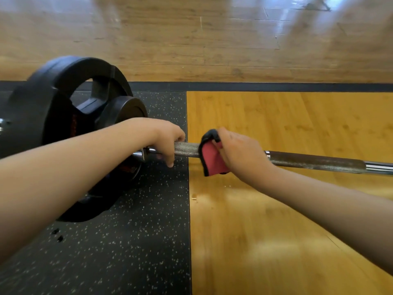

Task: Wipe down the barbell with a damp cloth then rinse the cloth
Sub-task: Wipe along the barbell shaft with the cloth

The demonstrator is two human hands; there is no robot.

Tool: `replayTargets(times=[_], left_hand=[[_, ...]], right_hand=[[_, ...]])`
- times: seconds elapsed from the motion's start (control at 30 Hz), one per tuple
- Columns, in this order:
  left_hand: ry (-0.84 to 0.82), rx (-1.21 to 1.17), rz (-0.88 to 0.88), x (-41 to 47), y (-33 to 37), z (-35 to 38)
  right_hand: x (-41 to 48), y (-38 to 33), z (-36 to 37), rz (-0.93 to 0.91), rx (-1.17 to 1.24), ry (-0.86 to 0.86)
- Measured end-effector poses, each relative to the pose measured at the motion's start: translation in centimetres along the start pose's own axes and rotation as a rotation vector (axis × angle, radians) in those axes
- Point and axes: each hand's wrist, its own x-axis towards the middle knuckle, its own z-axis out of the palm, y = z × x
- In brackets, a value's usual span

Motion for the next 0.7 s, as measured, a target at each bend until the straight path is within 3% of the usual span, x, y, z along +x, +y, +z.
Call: replayTargets(times=[0.1,0.17,0.23,0.3,0.37,0.47,0.53,0.6,0.7], left_hand=[[-0.187,-0.195,-0.02,0.9,-0.1,-0.1],[-0.169,-0.1,-0.015,0.8,0.0,-0.1],[0.024,0.192,0.007,0.0,0.2,0.4],[0.321,0.442,0.004,-0.6,0.2,2.1],[0.626,0.583,-0.028,-0.7,0.2,4.4],[0.927,0.668,-0.004,-0.6,-0.1,6.4],[0.892,0.613,0.04,-0.7,-0.1,5.9],[0.698,0.587,-0.035,-1.1,0.2,5.5],[0.558,0.418,-0.03,-1.7,0.5,3.9]], right_hand=[[-2.1,3.3,-2.0,0.148,-0.108,-0.107],[-3.5,5.5,-3.1,0.206,-0.154,-0.138],[-4.2,6.4,-3.5,0.204,-0.129,-0.142],[-4.0,5.6,-3.2,0.155,-0.084,-0.094],[-2.7,3.3,-2.0,0.09,-0.05,-0.024],[0.9,-2.1,0.6,0.01,0.012,0.033],[2.8,-5.1,2.2,-0.005,0.026,0.113],[3.6,-6.0,2.8,0.03,0.049,0.155],[3.0,-4.7,2.4,-0.072,0.003,0.149]])
